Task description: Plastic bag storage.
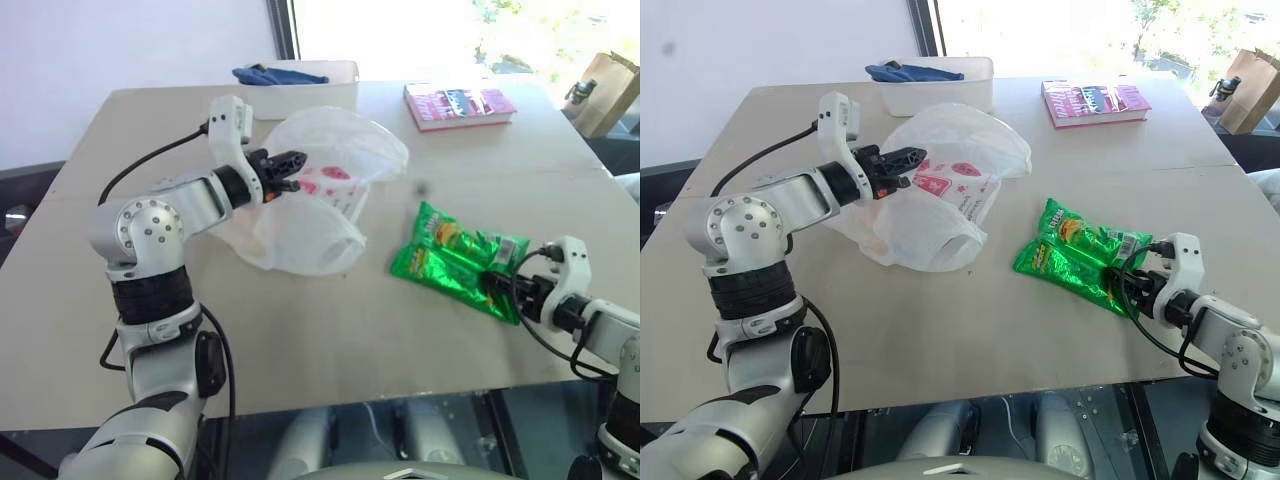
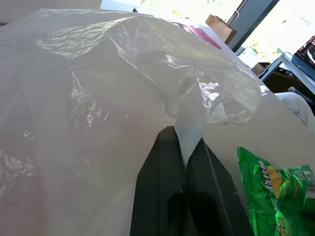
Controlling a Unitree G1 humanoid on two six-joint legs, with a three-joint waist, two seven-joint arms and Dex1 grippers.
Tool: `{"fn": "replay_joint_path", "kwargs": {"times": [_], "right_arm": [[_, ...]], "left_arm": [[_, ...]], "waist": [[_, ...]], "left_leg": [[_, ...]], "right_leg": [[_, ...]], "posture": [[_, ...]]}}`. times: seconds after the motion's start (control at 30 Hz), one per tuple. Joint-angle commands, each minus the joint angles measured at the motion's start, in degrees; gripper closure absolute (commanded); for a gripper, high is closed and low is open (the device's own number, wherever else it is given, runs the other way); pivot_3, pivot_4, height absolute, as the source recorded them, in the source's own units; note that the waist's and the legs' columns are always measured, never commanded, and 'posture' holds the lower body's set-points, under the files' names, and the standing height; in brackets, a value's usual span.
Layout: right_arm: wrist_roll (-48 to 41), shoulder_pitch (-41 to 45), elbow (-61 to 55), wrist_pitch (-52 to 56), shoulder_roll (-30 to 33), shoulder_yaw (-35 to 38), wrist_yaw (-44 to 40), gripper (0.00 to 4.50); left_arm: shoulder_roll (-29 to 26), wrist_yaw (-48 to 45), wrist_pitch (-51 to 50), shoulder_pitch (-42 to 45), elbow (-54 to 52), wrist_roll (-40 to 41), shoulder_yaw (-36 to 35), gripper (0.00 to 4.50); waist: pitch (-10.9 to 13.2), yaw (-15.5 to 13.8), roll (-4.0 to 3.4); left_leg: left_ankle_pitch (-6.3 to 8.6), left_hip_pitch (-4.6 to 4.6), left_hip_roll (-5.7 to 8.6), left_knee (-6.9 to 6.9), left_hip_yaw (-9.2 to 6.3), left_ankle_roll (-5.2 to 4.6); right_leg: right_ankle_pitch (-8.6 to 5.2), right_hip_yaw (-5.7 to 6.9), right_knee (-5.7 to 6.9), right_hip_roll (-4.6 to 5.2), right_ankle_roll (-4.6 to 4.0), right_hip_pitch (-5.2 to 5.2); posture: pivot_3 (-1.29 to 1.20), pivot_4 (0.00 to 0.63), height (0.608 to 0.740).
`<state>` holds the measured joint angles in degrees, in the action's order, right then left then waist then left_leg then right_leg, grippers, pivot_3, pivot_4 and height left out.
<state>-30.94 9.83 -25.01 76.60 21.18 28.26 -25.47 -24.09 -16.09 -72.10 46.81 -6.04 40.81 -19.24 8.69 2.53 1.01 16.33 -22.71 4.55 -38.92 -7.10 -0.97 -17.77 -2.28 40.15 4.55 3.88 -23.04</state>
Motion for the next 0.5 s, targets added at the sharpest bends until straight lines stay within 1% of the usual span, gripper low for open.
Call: {"fn": "replay_joint_path", "kwargs": {"times": [0.03, 0.07, 0.1, 0.2, 0.27, 0.33, 0.4, 0.5], "right_arm": [[-3.96, 1.07, -1.57, -0.75, -0.31, 1.11, -0.82, 3.84], [-5.98, 2.06, -2.82, -0.09, -0.79, 2.2, -1.01, 4.3], [-8.22, 3.21, -4.22, 0.69, -1.34, 3.06, -1.1, 4.41], [-15.7, 8.28, -7.57, 4.56, -4.22, 5.06, -0.05, 4.41], [-18.01, 13.7, -7.96, 6.94, -7.36, 4.65, 3.12, 4.41], [-17.72, 18.96, -6.38, 8.95, -11.32, 4.43, 7.56, 4.41], [-15.34, 23.6, -2.92, 9.91, -15.04, 2.9, 11.98, 4.41], [-12.97, 27.47, 1.89, 9.51, -17.07, 0.95, 15.31, 4.41]], "left_arm": [[-0.67, 0.22, 0.25, 1.3, -1.5, 1.16, -1.56, 4.5], [-0.48, 0.42, 0.17, 1.3, -1.42, 1.38, -2.01, 4.5], [-0.45, 0.45, 0.11, 1.32, -1.36, 1.51, -2.3, 4.5], [-1.02, -0.48, 0.53, 1.32, -1.4, 1.88, -2.3, 4.5], [-1.97, -1.95, 0.53, 1.52, -1.41, 2.56, -1.8, 4.5], [-3.05, -3.71, 0.41, 1.61, -1.46, 3.3, -1.17, 4.5], [-4.29, -5.89, -0.36, 1.63, -2.01, 4.8, -0.74, 4.5], [-6.34, -8.66, -1.19, 1.55, -3.15, 6.51, 0.3, 4.5]], "waist": [[0.0, -0.05, 0.0], [0.0, -0.06, 0.0], [0.0, -0.08, -0.01], [0.01, -0.1, -0.02], [0.01, -0.07, -0.02], [0.01, 0.16, -0.03], [0.0, -0.03, -0.04], [-0.01, -0.18, -0.06]], "left_leg": [[0.0, 0.0, 0.0, 0.0, 0.0, 0.0], [0.0, 0.0, 0.0, 0.0, 0.0, 0.0], [0.0, 0.0, 0.0, 0.0, 0.0, 0.0], [0.0, -0.02, 0.0, 0.01, -0.01, 0.0], [0.0, -0.02, 0.0, 0.01, -0.03, 0.0], [0.0, -0.02, -0.01, 0.02, -0.02, 0.0], [0.0, -0.03, 0.0, 0.04, -0.01, 0.0], [-0.01, -0.07, 0.05, 0.1, -0.06, 0.01]], "right_leg": [[0.0, 0.0, 0.0, 0.0, 0.0, 0.0], [0.0, 0.0, -0.01, 0.0, 0.0, 0.0], [0.0, 0.0, -0.01, 0.0, 0.0, 0.0], [0.0, 0.01, 0.0, 0.0, 0.0, -0.02], [0.0, 0.01, -0.01, 0.0, 0.0, -0.02], [0.0, -0.01, 0.0, -0.01, 0.0, -0.04], [0.0, -0.03, 0.09, 0.0, -0.01, -0.13], [0.0, 0.01, 0.04, 0.03, -0.01, -0.15]], "posture": [[0.0, 0.15, 0.74], [0.0, 0.15, 0.74], [0.0, 0.15, 0.74], [0.0, 0.15, 0.74], [0.0, 0.15, 0.74], [0.0, 0.15, 0.74], [0.0, 0.15, 0.74], [0.0, 0.15, 0.74]]}}
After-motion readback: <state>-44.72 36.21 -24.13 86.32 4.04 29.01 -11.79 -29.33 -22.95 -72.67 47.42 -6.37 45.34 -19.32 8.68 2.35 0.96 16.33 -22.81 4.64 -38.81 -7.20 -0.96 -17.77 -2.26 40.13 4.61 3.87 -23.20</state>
